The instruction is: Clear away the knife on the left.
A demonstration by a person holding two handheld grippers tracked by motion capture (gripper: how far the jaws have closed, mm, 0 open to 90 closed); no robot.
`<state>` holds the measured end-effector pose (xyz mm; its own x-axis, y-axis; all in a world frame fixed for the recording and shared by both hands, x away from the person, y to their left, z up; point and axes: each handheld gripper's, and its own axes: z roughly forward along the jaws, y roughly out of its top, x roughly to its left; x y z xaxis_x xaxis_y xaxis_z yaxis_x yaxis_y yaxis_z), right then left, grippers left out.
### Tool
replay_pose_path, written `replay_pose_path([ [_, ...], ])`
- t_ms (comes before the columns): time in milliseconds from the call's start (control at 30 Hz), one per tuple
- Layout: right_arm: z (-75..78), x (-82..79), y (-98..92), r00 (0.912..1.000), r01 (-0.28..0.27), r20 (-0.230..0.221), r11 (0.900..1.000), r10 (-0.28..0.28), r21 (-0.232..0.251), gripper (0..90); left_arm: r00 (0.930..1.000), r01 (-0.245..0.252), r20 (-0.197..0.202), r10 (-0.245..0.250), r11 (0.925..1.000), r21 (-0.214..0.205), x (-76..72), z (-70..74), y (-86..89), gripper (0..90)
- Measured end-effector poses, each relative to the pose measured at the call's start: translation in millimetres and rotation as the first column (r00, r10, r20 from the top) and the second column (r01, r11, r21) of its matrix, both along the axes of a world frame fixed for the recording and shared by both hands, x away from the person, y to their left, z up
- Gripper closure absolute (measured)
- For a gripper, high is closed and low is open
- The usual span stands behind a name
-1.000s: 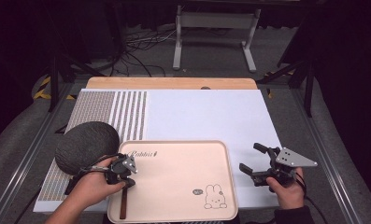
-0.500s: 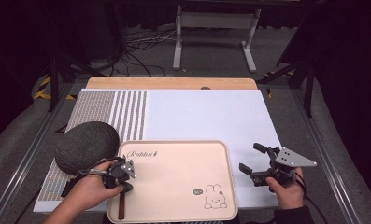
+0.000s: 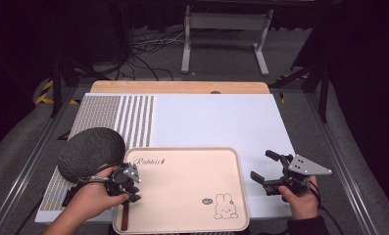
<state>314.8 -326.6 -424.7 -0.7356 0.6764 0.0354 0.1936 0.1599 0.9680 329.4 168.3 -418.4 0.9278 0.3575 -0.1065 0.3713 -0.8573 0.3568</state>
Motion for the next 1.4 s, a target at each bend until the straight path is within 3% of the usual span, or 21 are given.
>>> replay_pose_path([
  [133, -0.3, 0.3, 0.8, 1.0000, -0.002, -0.002, 1.0000, 0.002, 0.000, 3.8, 0.9952, -0.070, 0.064, 0.074, 0.9955, -0.064, 2.0, 3.8, 3.9, 31.0],
  [200, -0.2, -0.1, 0.6, 1.0000, -0.003, -0.001, 1.0000, 0.003, 0.001, 3.8, 0.9906, -0.066, 0.109, 0.082, 0.9865, -0.150, 3.4, 4.1, 9.5, 19.1],
  [233, -0.2, -0.3, 0.4, 1.0000, -0.001, -0.002, 1.0000, 0.001, 0.001, 3.8, 0.9886, -0.067, 0.123, 0.088, 0.9840, -0.165, 3.7, 4.9, 11.9, 15.8],
  [367, -0.3, -0.7, -0.1, 1.0000, -0.001, -0.001, 1.0000, 0.001, 0.003, 3.8, 0.9789, -0.084, 0.165, 0.120, 0.9739, -0.211, 4.9, 8.4, 22.3, 10.9],
  [433, 0.0, -0.7, -0.4, 1.0000, 0.001, 0.000, 1.0000, -0.001, 0.005, 3.8, 0.9739, -0.099, 0.175, 0.144, 0.9644, -0.245, 4.5, 10.4, 28.8, 10.1],
  [500, 0.0, -0.5, -0.6, 1.0000, 0.002, -0.001, 1.0000, -0.002, 0.005, 3.8, 0.9684, -0.100, 0.190, 0.162, 0.9486, -0.300, 3.2, 12.1, 37.4, 9.2],
  [533, 0.0, -0.5, -0.6, 1.0000, 0.002, -0.001, 1.0000, -0.002, 0.005, 3.8, 0.9684, -0.100, 0.190, 0.162, 0.9486, -0.300, 3.2, 12.1, 37.4, 9.0],
  [600, -0.3, -0.4, 0.4, 1.0000, -0.001, 0.000, 1.0000, 0.001, 0.002, 3.8, 0.9578, -0.104, 0.219, 0.186, 0.9339, -0.342, 0.8, 13.0, 47.4, 8.7],
  [633, -0.3, -0.4, 0.4, 1.0000, -0.001, 0.000, 1.0000, 0.001, 0.002, 3.8, 0.9578, -0.104, 0.219, 0.186, 0.9339, -0.342, 0.8, 13.0, 47.4, 8.3],
  [700, -0.3, -0.6, 0.6, 1.0000, -0.002, -0.001, 1.0000, 0.002, 0.001, 3.7, 0.9490, -0.101, 0.237, 0.208, 0.9134, -0.394, -2.2, 12.4, 57.1, 7.9],
  [733, -0.3, -0.6, 0.5, 1.0000, -0.001, 0.000, 1.0000, 0.001, 0.001, 3.7, 0.9490, -0.101, 0.237, 0.208, 0.9134, -0.394, -2.2, 12.4, 57.1, 7.7],
  [767, -0.3, -0.6, 0.5, 1.0000, -0.001, 0.000, 1.0000, 0.001, 0.001, 3.7, 0.9466, -0.101, 0.240, 0.215, 0.9055, -0.412, -3.0, 11.7, 60.3, 7.7],
  [833, -0.5, -0.5, 0.9, 1.0000, -0.001, -0.001, 1.0000, 0.001, 0.001, 3.6, 0.9390, -0.097, 0.252, 0.234, 0.8834, -0.458, -5.4, 9.3, 68.9, 7.5],
  [933, -0.7, -0.5, 1.5, 1.0000, -0.003, -0.002, 1.0000, 0.003, -0.001, 3.6, 0.9291, -0.092, 0.267, 0.256, 0.8604, -0.501, -8.4, 6.8, 77.0, 6.7],
  [967, -0.7, -0.6, 1.4, 1.0000, -0.003, -0.002, 1.0000, 0.003, -0.001, 3.6, 0.9291, -0.092, 0.267, 0.256, 0.8604, -0.501, -8.4, 6.8, 77.0, 6.7],
  [1067, -0.7, -0.5, 1.4, 1.0000, -0.002, -0.002, 1.0000, 0.002, 0.001, 3.5, 0.9184, -0.100, 0.272, 0.288, 0.8331, -0.544, -10.8, 3.9, 86.5, 5.6],
  [1133, -0.9, -0.6, 1.5, 1.0000, -0.002, -0.002, 1.0000, 0.002, -0.001, 3.4, 0.9152, -0.121, 0.261, 0.307, 0.8276, -0.548, -10.8, -0.2, 93.7, 5.0],
  [1167, -0.9, -0.6, 1.7, 1.0000, -0.002, -0.001, 1.0000, 0.002, -0.001, 3.4, 0.9133, -0.123, 0.260, 0.314, 0.8207, -0.558, -10.7, -2.0, 96.4, 4.3],
  [1300, -1.2, -0.5, 1.7, 1.0000, -0.003, 0.001, 1.0000, 0.003, -0.002, 3.4, 0.9055, -0.086, 0.273, 0.325, 0.7702, -0.632, -10.6, -12.7, 111.9, 4.1],
  [1367, -1.5, -0.3, 1.6, 1.0000, -0.002, -0.001, 1.0000, 0.002, -0.003, 3.3, 0.9082, -0.082, 0.254, 0.333, 0.7365, -0.672, -10.4, -17.9, 117.9, 3.9],
  [1400, -1.9, 0.0, 1.4, 1.0000, -0.002, -0.002, 1.0000, 0.002, -0.004, 3.2, 0.9072, -0.085, 0.250, 0.339, 0.7294, -0.679, -10.7, -19.4, 119.5, 3.8],
])
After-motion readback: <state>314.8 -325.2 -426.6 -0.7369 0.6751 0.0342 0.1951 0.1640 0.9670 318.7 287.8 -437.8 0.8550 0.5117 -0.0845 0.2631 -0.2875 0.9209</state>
